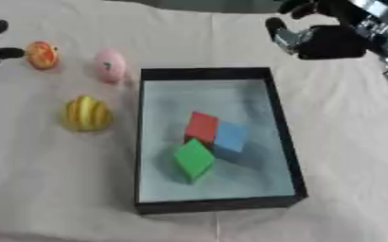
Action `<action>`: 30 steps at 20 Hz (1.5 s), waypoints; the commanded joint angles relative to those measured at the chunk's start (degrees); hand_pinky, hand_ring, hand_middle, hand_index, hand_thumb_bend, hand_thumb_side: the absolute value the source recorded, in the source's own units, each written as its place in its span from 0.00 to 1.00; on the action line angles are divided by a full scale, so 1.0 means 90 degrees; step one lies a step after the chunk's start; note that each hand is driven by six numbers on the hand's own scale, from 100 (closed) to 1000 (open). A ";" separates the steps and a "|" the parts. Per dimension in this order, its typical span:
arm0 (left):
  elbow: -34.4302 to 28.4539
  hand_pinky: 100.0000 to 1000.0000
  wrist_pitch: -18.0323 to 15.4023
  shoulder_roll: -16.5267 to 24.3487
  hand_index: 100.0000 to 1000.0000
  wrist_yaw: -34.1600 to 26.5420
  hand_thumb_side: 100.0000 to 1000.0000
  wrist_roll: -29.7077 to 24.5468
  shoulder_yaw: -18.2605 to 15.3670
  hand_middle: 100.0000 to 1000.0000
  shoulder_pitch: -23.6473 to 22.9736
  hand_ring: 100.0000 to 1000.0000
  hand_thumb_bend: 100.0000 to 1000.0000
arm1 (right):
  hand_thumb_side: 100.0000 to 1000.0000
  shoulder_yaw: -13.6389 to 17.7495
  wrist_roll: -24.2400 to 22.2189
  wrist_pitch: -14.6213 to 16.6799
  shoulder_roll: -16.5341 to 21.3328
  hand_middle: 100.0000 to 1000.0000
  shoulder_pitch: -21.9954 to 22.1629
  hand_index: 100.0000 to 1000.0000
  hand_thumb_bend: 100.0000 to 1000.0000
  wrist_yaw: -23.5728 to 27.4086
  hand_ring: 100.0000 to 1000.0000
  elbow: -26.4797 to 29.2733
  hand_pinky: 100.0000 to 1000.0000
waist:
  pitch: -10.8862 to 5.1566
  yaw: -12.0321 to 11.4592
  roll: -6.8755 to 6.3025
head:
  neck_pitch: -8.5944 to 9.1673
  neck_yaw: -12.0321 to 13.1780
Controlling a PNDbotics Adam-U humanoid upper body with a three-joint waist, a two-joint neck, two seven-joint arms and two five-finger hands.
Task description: Pick up objects on the table and place them in the box.
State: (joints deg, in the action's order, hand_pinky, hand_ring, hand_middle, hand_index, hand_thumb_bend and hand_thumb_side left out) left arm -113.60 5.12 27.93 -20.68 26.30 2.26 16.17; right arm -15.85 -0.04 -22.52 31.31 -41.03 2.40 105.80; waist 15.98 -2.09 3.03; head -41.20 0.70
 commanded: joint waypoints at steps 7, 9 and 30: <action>-0.0110 0.55 -0.0041 0.0169 0.70 0.0043 0.78 0.0026 -0.0100 0.78 0.0052 0.76 0.13 | 0.25 0.0704 0.1915 0.0985 -0.0768 0.79 0.0630 0.85 0.07 0.1033 0.80 -0.0751 0.79 | -0.0096 0.0023 -0.0071 | 0.0080 0.0118; -0.0110 0.55 -0.0052 0.0167 0.70 0.0051 0.77 0.0031 -0.0110 0.78 0.0065 0.76 0.13 | 0.22 0.0780 0.2006 0.1256 -0.0902 0.79 0.0714 0.86 0.11 0.1078 0.80 -0.0923 0.80 | -0.0089 0.0025 -0.0077 | 0.0084 0.0117; -0.0099 0.68 0.0608 0.3502 0.81 0.2609 0.54 -0.5199 -0.0009 0.81 0.1207 0.80 0.38 | 0.19 0.1118 0.2237 0.2204 -0.1243 0.74 0.1067 0.83 0.18 0.1165 0.74 -0.1382 0.77 | -0.0108 0.0023 -0.0183 | 0.0062 0.0027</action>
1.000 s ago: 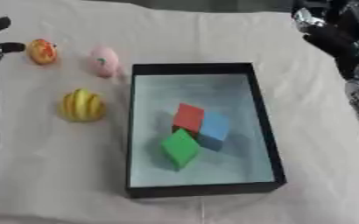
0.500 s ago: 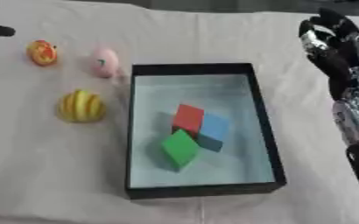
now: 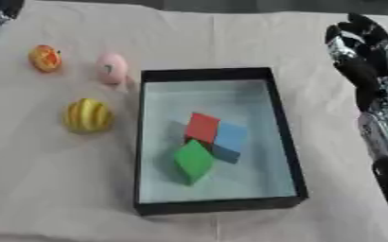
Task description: Pick up objects on the table and place them in the box.
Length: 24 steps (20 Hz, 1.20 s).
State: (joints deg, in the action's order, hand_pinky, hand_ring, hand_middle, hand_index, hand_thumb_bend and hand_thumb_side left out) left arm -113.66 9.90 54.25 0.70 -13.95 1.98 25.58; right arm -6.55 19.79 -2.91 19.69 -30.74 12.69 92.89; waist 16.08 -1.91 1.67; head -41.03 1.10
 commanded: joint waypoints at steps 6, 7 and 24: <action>0.0075 0.71 0.0049 0.0996 0.80 0.0574 0.47 -0.2254 0.0340 0.77 0.0623 0.79 0.50 | 0.19 0.0129 0.0110 0.0073 -0.0003 0.73 -0.0064 0.82 0.18 -0.0021 0.74 0.0041 0.77 | -0.0111 0.0013 -0.0046 | 0.0050 -0.0002; 0.0099 0.72 0.0044 0.1028 0.79 0.0557 0.45 -0.2386 0.0399 0.76 0.0678 0.80 0.51 | 0.19 0.0132 0.0120 0.0075 -0.0003 0.73 -0.0060 0.82 0.18 -0.0020 0.74 0.0042 0.77 | -0.0111 0.0017 -0.0048 | 0.0050 0.0003; 0.0490 0.77 -0.0018 0.1015 0.80 0.1284 0.18 -0.3620 0.1296 0.74 0.1273 0.82 0.54 | 0.19 0.0109 0.0106 0.0030 -0.0013 0.73 -0.0054 0.82 0.18 0.0013 0.74 0.0079 0.77 | -0.0125 0.0108 -0.0088 | 0.0074 -0.0180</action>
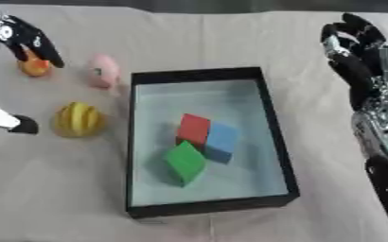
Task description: Pick up objects on the table and place them in the box.
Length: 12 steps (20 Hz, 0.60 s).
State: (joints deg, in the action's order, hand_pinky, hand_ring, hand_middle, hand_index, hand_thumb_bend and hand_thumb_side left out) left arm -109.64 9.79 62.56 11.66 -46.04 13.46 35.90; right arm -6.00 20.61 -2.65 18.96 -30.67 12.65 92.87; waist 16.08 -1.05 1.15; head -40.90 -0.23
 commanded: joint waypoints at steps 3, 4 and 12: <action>0.0199 0.76 0.0030 -0.0010 0.79 0.0149 0.19 -0.0034 0.0159 0.73 0.0272 0.81 0.53 | 0.19 0.0032 0.0006 -0.0001 0.0055 0.73 -0.0073 0.82 0.18 0.0019 0.74 0.0082 0.77 | -0.0130 0.0031 -0.0036 | 0.0069 -0.0030; 0.0274 0.76 0.0048 -0.0054 0.79 0.0181 0.18 0.0001 0.0206 0.73 0.0336 0.81 0.53 | 0.19 0.0026 0.0001 -0.0004 0.0052 0.73 -0.0074 0.82 0.18 0.0017 0.74 0.0080 0.77 | -0.0132 0.0035 -0.0037 | 0.0067 -0.0020; 0.1134 0.79 -0.0096 -0.0433 0.82 0.1266 0.19 -0.0191 0.0666 0.77 0.0804 0.83 0.66 | 0.19 -0.0013 -0.0038 -0.0027 0.0030 0.73 -0.0088 0.82 0.19 0.0008 0.74 0.0058 0.77 | -0.0149 0.0062 -0.0056 | 0.0006 0.0154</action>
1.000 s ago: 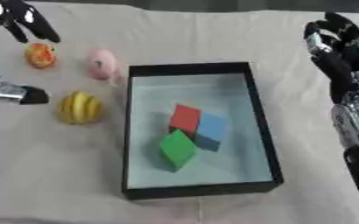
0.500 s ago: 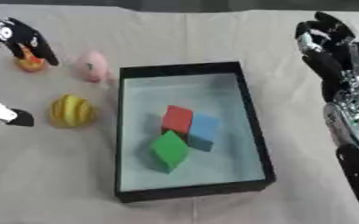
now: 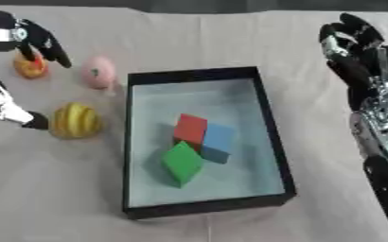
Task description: Pick up objects on the table and place them in the box.
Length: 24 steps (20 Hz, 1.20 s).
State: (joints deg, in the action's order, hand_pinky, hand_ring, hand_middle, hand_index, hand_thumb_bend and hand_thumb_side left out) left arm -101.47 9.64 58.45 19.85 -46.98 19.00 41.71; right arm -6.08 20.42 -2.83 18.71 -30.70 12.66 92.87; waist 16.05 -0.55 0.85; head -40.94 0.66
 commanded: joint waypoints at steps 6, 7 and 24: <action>0.1139 0.80 -0.0348 -0.0362 0.83 0.0918 0.21 -0.0262 0.0324 0.78 0.0335 0.84 0.70 | 0.19 -0.0022 -0.0033 -0.0016 0.0036 0.72 -0.0104 0.81 0.18 0.0007 0.74 0.0044 0.77 | -0.0146 0.0040 -0.0032 | -0.0035 0.0139; 0.1242 0.81 -0.0409 -0.0412 0.84 0.1001 0.21 -0.0279 0.0374 0.78 0.0354 0.84 0.72 | 0.19 -0.0027 -0.0037 -0.0018 0.0033 0.72 -0.0108 0.81 0.18 0.0010 0.74 0.0040 0.77 | -0.0145 0.0046 -0.0035 | -0.0041 0.0151; 0.2528 0.78 -0.0881 -0.1362 0.83 0.1698 0.13 0.0461 0.0625 0.75 0.0792 0.82 0.65 | 0.19 -0.0125 -0.0172 -0.0053 -0.0029 0.73 -0.0131 0.81 0.19 0.0018 0.74 0.0019 0.77 | -0.0134 0.0090 0.0001 | -0.0060 0.0249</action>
State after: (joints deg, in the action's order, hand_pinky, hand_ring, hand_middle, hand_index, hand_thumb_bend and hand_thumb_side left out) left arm -78.92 1.74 45.63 35.09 -43.35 24.87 47.61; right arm -7.29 19.09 -3.42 17.93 -31.03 12.66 92.50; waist 16.05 0.24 0.92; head -41.29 2.71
